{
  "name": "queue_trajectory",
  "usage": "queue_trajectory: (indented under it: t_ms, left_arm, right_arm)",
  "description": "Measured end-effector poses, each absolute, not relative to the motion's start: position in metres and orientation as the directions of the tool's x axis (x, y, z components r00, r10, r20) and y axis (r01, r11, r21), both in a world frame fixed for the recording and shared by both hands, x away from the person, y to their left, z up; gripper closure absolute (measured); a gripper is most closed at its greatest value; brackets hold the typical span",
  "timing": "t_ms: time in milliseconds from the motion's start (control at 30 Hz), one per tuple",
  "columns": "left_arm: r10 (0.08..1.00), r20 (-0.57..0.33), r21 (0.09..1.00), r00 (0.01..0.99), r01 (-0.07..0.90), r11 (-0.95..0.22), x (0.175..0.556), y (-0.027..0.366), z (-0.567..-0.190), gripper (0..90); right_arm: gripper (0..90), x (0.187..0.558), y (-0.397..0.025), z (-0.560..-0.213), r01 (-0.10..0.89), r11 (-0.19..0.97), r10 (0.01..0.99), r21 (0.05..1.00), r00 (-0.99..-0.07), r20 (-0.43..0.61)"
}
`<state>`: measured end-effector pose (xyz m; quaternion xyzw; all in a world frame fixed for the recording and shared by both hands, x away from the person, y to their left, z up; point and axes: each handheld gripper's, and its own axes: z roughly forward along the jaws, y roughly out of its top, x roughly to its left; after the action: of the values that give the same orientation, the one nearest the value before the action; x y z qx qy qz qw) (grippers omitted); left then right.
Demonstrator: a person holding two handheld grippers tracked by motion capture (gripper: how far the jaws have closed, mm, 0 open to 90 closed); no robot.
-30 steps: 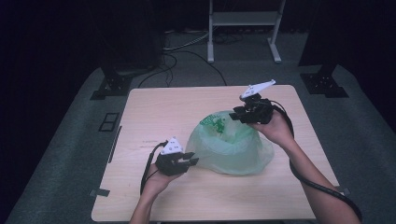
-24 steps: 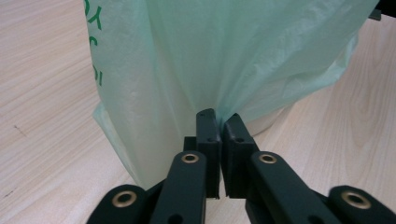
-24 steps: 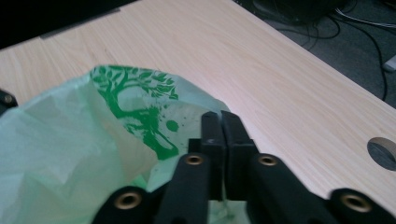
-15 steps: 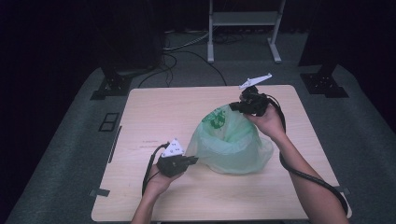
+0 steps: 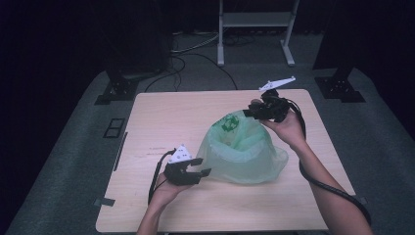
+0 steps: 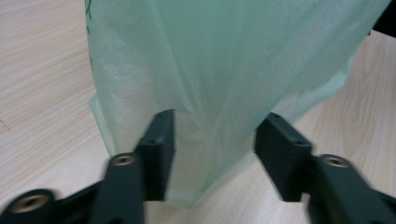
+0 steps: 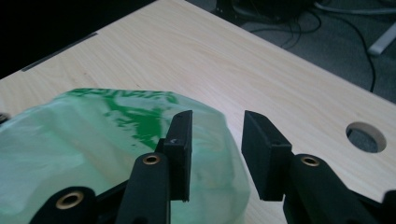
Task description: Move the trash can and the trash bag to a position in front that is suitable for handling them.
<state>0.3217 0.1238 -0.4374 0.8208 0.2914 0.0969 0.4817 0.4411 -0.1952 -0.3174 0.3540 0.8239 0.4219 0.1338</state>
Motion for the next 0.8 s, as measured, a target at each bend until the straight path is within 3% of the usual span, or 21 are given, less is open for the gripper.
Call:
queue_trajectory:
  t_ms: [233,533,800]
  left_arm:
    - [0.585,-0.142,0.853,0.798,0.399,-0.337,0.322,0.126,-0.435,19.4]
    - [0.574,-0.126,0.850,0.809,0.387,-0.359,0.321,0.119,-0.437,17.9]
    - [0.598,-0.116,0.851,0.793,0.389,-0.352,0.321,0.116,-0.436,18.0]
  right_arm:
    - [60.7,0.412,-0.189,-0.308,0.413,0.458,0.616,0.787,-0.786,0.054]
    - [72.4,0.393,-0.160,-0.320,0.388,0.619,0.483,0.683,-0.874,0.059]
    - [68.3,0.375,-0.131,-0.331,0.326,0.750,0.351,0.575,-0.934,0.072]
